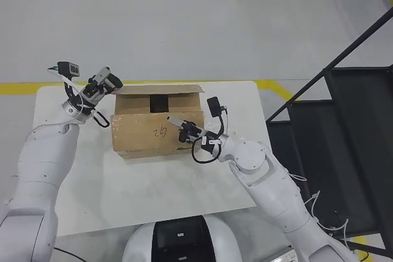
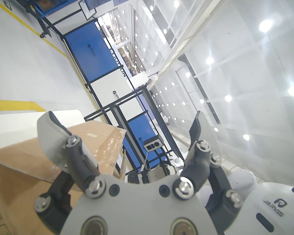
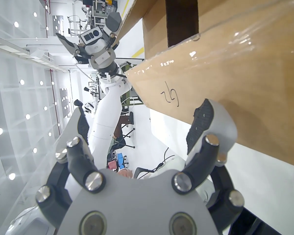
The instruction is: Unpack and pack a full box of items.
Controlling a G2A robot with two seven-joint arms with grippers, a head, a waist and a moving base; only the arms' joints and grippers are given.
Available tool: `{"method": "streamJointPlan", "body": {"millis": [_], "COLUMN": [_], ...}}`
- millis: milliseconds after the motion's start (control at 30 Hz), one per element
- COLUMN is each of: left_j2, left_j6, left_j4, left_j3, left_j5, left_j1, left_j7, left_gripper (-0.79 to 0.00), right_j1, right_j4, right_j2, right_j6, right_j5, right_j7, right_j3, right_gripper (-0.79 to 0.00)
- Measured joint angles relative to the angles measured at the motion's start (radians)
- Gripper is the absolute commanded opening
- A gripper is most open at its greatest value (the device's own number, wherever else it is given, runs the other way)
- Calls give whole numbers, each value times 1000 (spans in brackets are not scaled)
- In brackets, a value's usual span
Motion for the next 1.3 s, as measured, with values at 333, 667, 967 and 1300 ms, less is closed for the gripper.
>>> {"method": "streamJointPlan", "body": {"millis": [333,667,967,1300], "left_j2": [47,86,108,130], "left_j6": [129,223,280,209], "left_j4": [-99,-179,-212,-174], "left_j3": [27,69,123,193], "left_j5": [-54,-43,-55,50], "left_j1": [42,54,39,17], "left_j7": [-129,-222,-280,-208], "left_gripper": [0,0,0,0], "right_j1": [10,28,41,47], "right_j4": [20,56,69,92], "right_j2": [-3,-8,-17,-20], "right_j6": [29,65,45,11], "right_j5": [-11,-78,-71,-60], "right_j7": [-66,-155,-192,-194], "right_j3": [5,-2,-12,5], "right_gripper": [0,0,0,0]}}
